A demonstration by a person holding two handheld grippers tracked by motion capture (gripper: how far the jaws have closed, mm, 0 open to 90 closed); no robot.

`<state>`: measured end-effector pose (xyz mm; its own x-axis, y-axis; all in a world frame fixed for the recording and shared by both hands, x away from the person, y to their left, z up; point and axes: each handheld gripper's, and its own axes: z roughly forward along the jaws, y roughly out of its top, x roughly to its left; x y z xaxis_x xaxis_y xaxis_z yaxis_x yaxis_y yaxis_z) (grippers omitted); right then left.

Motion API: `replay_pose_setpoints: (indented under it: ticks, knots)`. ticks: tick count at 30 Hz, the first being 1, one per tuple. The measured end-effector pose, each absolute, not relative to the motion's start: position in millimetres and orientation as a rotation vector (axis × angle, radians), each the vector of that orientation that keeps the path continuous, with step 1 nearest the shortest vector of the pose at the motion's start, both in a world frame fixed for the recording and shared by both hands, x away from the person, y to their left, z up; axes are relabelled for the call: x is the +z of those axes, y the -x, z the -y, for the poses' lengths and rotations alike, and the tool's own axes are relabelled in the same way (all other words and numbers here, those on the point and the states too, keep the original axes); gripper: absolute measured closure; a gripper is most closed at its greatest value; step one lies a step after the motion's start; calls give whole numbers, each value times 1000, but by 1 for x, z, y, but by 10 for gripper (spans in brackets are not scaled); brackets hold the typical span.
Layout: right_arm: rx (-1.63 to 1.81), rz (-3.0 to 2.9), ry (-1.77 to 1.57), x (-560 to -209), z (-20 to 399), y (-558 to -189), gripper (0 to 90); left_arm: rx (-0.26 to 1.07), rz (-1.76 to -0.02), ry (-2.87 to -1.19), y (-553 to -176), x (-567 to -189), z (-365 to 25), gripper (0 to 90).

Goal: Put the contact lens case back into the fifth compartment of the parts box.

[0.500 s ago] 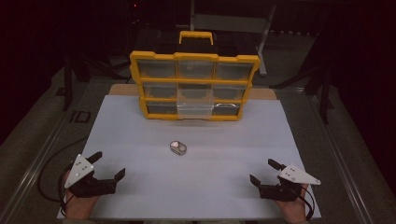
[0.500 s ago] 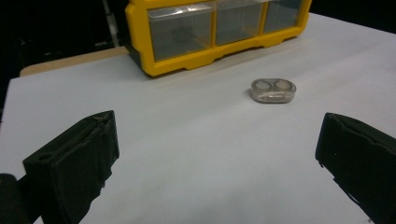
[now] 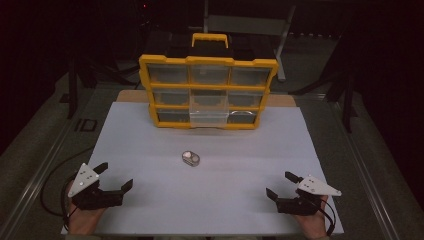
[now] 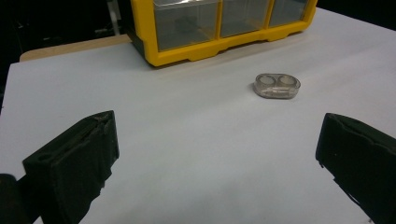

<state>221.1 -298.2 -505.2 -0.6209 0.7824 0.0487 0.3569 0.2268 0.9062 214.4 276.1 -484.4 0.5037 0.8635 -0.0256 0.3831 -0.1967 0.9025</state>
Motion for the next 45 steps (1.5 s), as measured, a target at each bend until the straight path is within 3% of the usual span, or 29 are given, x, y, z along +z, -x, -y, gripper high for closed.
replay_pose_setpoints:
  ticks: [17,45]
  knots:
    - [1405,-2074,-1052,-503,298,-219,74,614,-1053,-1818,-220,-468,-270,1]
    - [1398,-2069,-1054,-503,298,-220,74,565,-1018,-1940,-265,-458,-233,1]
